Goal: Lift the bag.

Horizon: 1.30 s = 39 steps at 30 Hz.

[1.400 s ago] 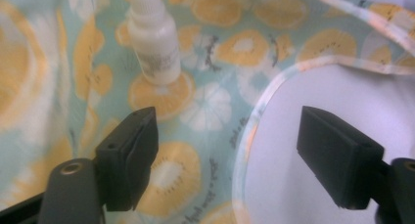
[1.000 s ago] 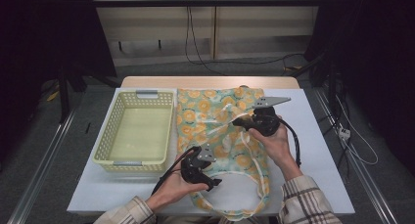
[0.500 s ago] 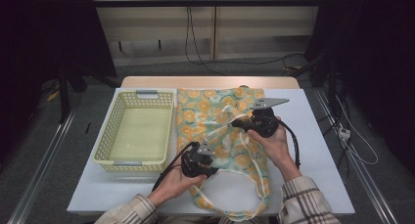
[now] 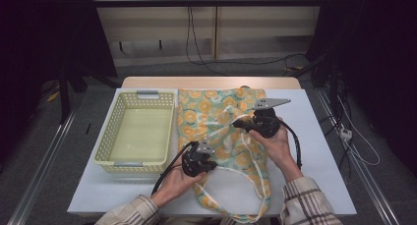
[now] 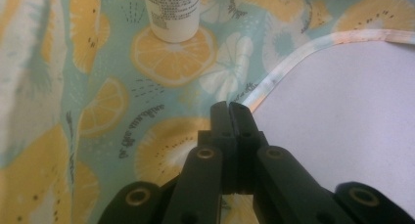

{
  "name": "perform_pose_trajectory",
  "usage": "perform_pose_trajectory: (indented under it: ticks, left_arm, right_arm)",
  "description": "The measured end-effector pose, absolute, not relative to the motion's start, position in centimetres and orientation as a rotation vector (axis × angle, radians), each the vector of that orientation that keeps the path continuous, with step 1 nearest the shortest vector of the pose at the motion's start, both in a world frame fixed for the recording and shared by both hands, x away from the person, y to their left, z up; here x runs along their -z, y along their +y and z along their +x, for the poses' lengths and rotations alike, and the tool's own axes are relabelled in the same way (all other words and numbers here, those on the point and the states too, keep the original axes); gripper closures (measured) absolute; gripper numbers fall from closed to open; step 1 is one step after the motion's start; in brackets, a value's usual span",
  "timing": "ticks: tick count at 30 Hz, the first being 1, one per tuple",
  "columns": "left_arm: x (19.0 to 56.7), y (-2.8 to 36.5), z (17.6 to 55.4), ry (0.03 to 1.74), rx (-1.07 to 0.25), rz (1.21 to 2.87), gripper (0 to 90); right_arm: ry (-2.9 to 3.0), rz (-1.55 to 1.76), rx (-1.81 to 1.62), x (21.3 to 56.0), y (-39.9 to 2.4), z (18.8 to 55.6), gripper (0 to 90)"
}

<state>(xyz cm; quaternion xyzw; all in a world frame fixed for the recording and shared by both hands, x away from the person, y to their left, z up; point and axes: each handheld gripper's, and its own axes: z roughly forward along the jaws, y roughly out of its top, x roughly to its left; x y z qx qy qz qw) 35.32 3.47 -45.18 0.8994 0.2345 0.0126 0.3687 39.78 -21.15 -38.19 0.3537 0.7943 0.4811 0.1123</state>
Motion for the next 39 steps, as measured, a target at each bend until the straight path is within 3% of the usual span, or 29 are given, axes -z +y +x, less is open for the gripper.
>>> perform_pose_trajectory:
  ticks: [22, 36, 39]
  left_arm:
    - [37.4, 6.2, 36.1, 0.550, -0.084, 1.954, 90.0]
    - [31.0, 6.7, 37.4, 0.480, -0.155, 1.783, 90.0]
    - [29.6, 6.9, 37.4, 0.454, -0.121, 1.717, 90.0]
  right_arm:
    - [2.266, 1.036, -1.478, 36.3, -21.8, 41.1, 90.0]
    - [2.163, 0.989, -1.502, 31.0, -22.7, 42.5, 90.0]
    - [2.139, 0.966, -1.499, 29.5, -22.8, 42.6, 90.0]
